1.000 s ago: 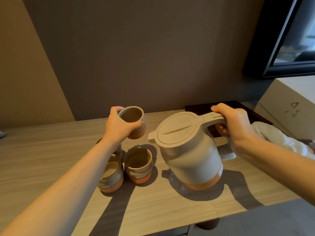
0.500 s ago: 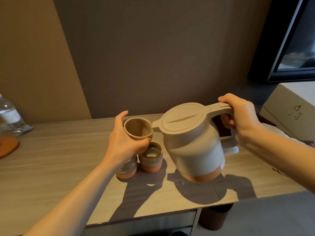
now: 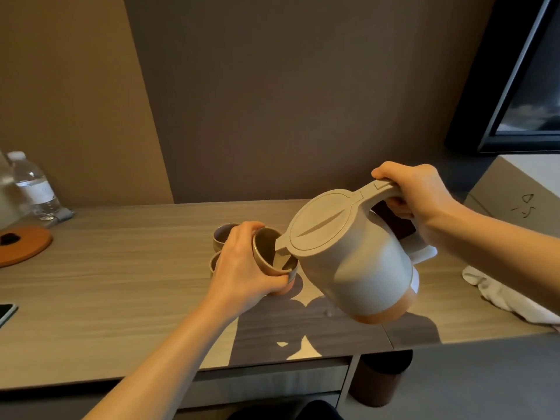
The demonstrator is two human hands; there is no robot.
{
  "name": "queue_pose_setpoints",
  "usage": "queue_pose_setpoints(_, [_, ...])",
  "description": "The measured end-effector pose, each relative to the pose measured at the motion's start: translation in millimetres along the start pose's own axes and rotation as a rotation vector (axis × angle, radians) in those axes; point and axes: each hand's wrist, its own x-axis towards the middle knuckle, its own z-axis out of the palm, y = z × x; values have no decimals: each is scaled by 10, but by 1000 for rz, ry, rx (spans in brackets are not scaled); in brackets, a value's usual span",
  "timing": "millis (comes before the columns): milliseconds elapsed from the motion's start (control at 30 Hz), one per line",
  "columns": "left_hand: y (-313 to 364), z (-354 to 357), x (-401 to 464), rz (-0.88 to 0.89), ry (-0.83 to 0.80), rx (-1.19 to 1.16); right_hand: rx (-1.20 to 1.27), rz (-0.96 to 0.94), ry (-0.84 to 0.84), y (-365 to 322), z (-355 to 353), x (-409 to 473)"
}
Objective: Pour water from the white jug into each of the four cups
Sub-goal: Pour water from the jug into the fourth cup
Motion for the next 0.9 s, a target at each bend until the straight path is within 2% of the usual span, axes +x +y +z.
queue_pose_setpoints(433, [5,42,-86,-21,-24,-33,-266,-168,-67,-119,112,43])
queue_pose_setpoints(900, [4,119,-105,26,-21,38,-396,-260,-74,-81,90,108])
